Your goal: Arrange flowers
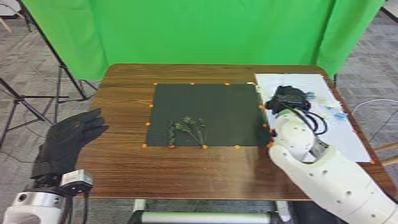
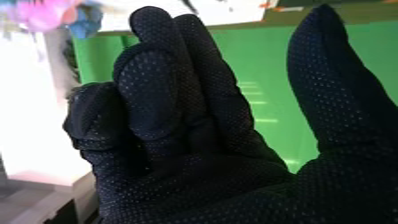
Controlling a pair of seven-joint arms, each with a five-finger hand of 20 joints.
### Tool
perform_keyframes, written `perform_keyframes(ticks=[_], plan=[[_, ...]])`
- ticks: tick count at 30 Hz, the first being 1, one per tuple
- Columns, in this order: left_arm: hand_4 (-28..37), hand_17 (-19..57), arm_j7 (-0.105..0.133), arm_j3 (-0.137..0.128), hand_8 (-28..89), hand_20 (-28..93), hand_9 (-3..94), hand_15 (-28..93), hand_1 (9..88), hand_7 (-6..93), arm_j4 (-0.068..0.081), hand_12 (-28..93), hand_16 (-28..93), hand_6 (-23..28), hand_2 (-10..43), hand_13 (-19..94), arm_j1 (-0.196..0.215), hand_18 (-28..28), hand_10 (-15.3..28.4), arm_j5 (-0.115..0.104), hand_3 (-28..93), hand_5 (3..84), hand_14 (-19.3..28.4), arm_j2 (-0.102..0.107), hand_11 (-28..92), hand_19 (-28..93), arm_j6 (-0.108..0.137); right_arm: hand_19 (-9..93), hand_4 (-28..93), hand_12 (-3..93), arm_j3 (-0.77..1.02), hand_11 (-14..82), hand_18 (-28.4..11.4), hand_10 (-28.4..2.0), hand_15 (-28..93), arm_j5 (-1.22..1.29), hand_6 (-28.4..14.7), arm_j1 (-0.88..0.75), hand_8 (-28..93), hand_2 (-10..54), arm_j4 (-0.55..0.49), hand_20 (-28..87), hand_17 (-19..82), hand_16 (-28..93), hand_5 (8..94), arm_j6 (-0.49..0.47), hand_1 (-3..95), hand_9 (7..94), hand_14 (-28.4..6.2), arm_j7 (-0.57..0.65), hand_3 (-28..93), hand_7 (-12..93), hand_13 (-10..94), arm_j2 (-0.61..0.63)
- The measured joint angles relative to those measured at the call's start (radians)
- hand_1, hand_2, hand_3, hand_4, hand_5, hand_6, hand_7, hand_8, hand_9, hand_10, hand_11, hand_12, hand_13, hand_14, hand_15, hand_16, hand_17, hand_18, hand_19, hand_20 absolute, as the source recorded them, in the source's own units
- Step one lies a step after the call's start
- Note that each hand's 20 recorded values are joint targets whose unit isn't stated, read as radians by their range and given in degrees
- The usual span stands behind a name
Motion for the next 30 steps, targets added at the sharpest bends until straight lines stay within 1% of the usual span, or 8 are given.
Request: perform_keyframes(ticks=[4,9,14,20,27,30], plan=[[-20.8,-9.7,-0.001,0.0,-11,9,37.8,63,27.1,19.9,0.0,9,-14,12.2,3.7,25,-0.001,22.5,21.1,0.001,83,43.5,27.2,0.0,36,60,-0.001,93,-24,18.7,0.011,28.6,-20.0,-23.1,75,-0.003,-14.4,-0.001,-8,-5.1,-0.001,34,52,20,69.2,-0.008,31.2,67.3,-15.5,0.013,75,13,67,0.004],[-20.7,-9.8,-0.001,0.006,-11,9,38.1,63,27.1,19.8,0.003,9,-14,12.3,3.7,25,-0.006,22.5,21.2,0.001,83,43.5,27.1,-0.001,37,60,-0.001,93,-24,18.7,0.03,29.0,-20.0,-23.1,75,0.002,-14.3,-0.012,-8,-5.0,0.002,34,52,20,69.7,-0.068,31.2,67.8,-15.5,0.029,75,13,68,0.003],[-20.7,-9.8,-0.006,0.011,-11,9,38.0,64,27.1,19.8,0.005,9,-14,12.3,3.6,25,-0.018,22.5,21.1,0.001,83,43.6,27.1,-0.001,37,60,-0.003,93,-24,18.8,0.033,29.4,-20.1,-23.2,75,0.009,-14.2,-0.017,-8,-4.9,0.029,35,52,20,70.0,-0.089,31.3,68.1,-15.6,0.032,75,14,68,0.0],[-20.8,-9.8,-0.023,0.011,-11,9,38.0,64,27.2,19.8,0.006,9,-14,12.3,3.6,25,-0.029,22.5,21.0,0.004,83,43.6,27.1,-0.004,37,60,-0.006,93,-24,19.0,0.029,29.9,-20.1,-23.0,75,0.014,-13.9,-0.017,-8,-4.6,0.052,35,52,20,70.3,-0.101,31.4,68.7,-15.3,0.036,75,14,68,-0.008],[-20.8,-9.8,-0.05,0.008,-11,9,38.0,64,27.2,19.6,0.007,9,-14,12.4,3.6,25,-0.041,22.5,21.1,0.013,83,43.6,27.1,-0.019,37,60,-0.017,93,-23,19.4,0.008,31.0,-20.2,-22.6,75,0.003,-13.6,-0.014,-8,-4.9,0.058,35,52,20,71.0,-0.118,32.2,69.3,-15.1,0.037,75,15,69,-0.017],[-20.9,-9.8,-0.057,0.007,-11,9,38.0,63,27.3,19.6,0.007,9,-14,12.5,3.6,25,-0.045,22.5,21.1,0.016,83,43.6,27.1,-0.024,37,60,-0.022,93,-23,20.2,0.012,33.6,-20.1,-21.6,75,0.0,-12.4,-0.013,-7,-5.1,0.06,35,52,20,72.4,-0.131,33.9,70.8,-14.7,0.042,76,17,70,-0.028]])
